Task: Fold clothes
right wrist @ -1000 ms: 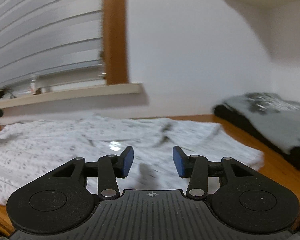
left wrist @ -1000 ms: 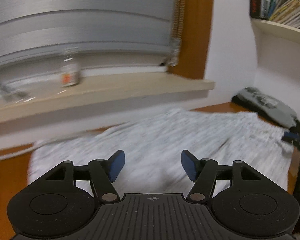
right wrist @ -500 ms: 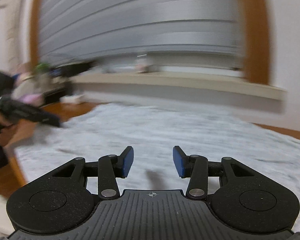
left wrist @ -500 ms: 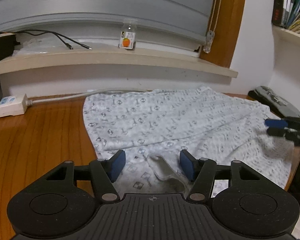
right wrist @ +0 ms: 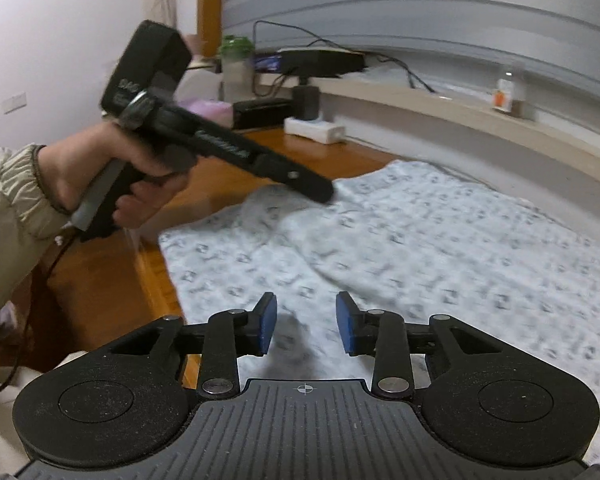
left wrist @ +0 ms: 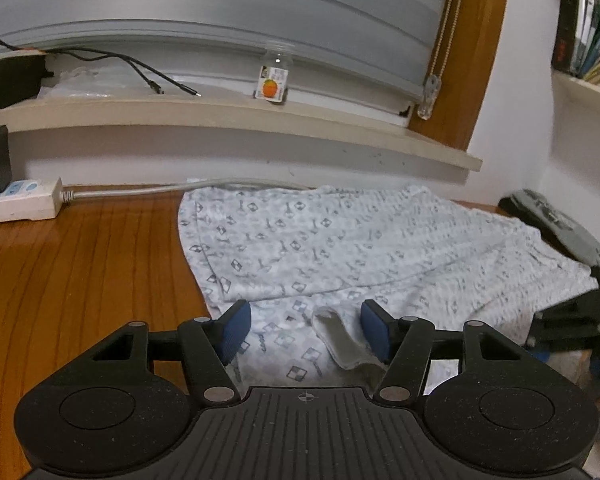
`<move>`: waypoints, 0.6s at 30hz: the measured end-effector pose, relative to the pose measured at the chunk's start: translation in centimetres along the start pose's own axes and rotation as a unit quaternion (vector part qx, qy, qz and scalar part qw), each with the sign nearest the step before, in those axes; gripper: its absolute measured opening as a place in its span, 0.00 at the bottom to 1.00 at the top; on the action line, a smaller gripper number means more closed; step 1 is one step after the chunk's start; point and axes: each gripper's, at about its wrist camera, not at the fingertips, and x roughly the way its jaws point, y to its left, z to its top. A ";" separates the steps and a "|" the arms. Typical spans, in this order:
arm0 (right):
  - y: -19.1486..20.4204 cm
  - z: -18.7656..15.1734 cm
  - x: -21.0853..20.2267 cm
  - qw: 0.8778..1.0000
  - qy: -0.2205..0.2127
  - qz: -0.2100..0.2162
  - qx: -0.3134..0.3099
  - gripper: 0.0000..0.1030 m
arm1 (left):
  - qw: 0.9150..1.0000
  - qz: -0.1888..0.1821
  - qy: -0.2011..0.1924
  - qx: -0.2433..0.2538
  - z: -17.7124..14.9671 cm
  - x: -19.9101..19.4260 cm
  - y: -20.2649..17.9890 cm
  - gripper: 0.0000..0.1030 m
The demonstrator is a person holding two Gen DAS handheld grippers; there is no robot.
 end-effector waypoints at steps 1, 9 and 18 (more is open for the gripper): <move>0.3 0.1 0.3 1.000 0.004 0.002 -0.005 0.33 | 1.000 -0.002 0.001 -0.003 0.0 0.2 0.1 0.63; 1.8 0.9 1.9 0.999 0.014 0.004 -0.028 0.01 | 1.000 -0.007 -0.004 -0.023 0.1 0.6 0.9 0.63; 4.7 0.8 -1.5 0.998 -0.023 0.043 -0.035 0.01 | 0.999 -0.014 -0.014 -0.043 0.8 0.0 1.9 0.64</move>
